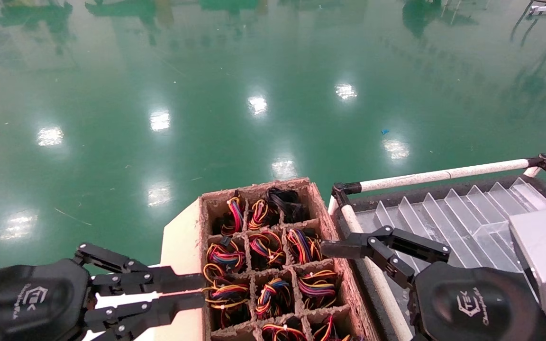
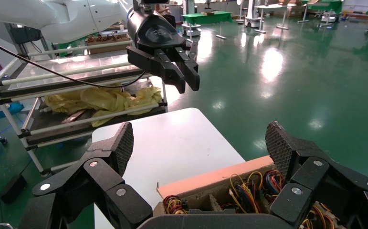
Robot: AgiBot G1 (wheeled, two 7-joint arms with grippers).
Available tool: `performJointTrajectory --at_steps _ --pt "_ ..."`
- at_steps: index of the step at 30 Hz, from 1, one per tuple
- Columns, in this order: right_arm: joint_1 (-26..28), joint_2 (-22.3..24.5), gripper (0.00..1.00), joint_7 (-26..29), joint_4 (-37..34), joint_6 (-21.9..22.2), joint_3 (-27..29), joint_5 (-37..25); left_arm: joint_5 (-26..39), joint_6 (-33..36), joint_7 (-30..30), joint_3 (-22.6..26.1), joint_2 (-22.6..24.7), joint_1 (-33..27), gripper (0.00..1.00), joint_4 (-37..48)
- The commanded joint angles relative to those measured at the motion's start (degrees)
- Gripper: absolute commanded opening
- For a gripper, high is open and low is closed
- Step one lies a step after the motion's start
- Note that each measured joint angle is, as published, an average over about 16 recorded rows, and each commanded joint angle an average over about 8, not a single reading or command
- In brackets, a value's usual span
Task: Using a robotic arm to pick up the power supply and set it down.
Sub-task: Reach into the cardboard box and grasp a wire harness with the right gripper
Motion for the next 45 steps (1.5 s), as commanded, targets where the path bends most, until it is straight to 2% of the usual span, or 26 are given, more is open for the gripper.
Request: performJointTrajectory --at_steps 1,4,5,12,13,18,26,34,36,42,44,45 --pt "0.00 0.00 1.00 0.00 0.00 0.00 0.00 0.00 0.00 0.00 0.00 0.00 0.00 0.00 0.00 0.00" --pt "0.00 0.00 1.00 0.00 0.00 0.00 0.00 0.00 0.00 0.00 0.00 0.00 0.00 0.00 0.00 0.00" --pt "0.00 0.00 1.00 0.00 0.00 0.00 0.00 0.00 0.00 0.00 0.00 0.00 0.00 0.00 0.07 0.00" --pt "-0.02 0.04 1.00 0.00 -0.03 0.02 -0.02 -0.08 0.00 0.00 0.00 0.00 0.00 0.00 0.94 0.00" --pt "-0.06 0.13 1.00 -0.02 -0.06 0.07 -0.05 -0.25 0.00 0.00 0.00 0.00 0.00 0.00 1.00 0.00" --pt "-0.77 1.38 1.00 -0.09 0.02 1.11 -0.37 -2.38 0.00 0.00 0.00 0.00 0.00 0.00 1.00 0.01" --pt "-2.37 4.50 1.00 0.29 2.52 5.02 -1.75 -9.80 0.00 0.01 0.01 0.01 0.00 -0.01 1.00 0.01" --pt "-1.81 4.41 0.99 1.79 3.46 7.85 -4.64 -17.90 0.00 0.01 0.01 0.01 0.00 -0.01 1.00 0.01" --pt "-1.26 3.94 0.83 2.21 3.58 8.33 -5.39 -19.76 -0.01 0.01 0.01 0.02 0.00 -0.01 1.00 0.01" --pt "1.20 2.35 0.09 3.45 3.80 8.68 -7.80 -25.34 -0.01 0.00 0.01 0.02 0.00 -0.01 1.00 0.01" --pt "2.01 1.87 0.00 4.08 3.83 8.53 -8.63 -27.05 -0.01 0.00 0.01 0.02 0.00 -0.01 1.00 0.01" --pt "2.38 1.63 0.00 4.44 3.83 8.45 -9.05 -27.88 -0.01 0.00 0.01 0.02 0.00 -0.01 1.00 0.01"
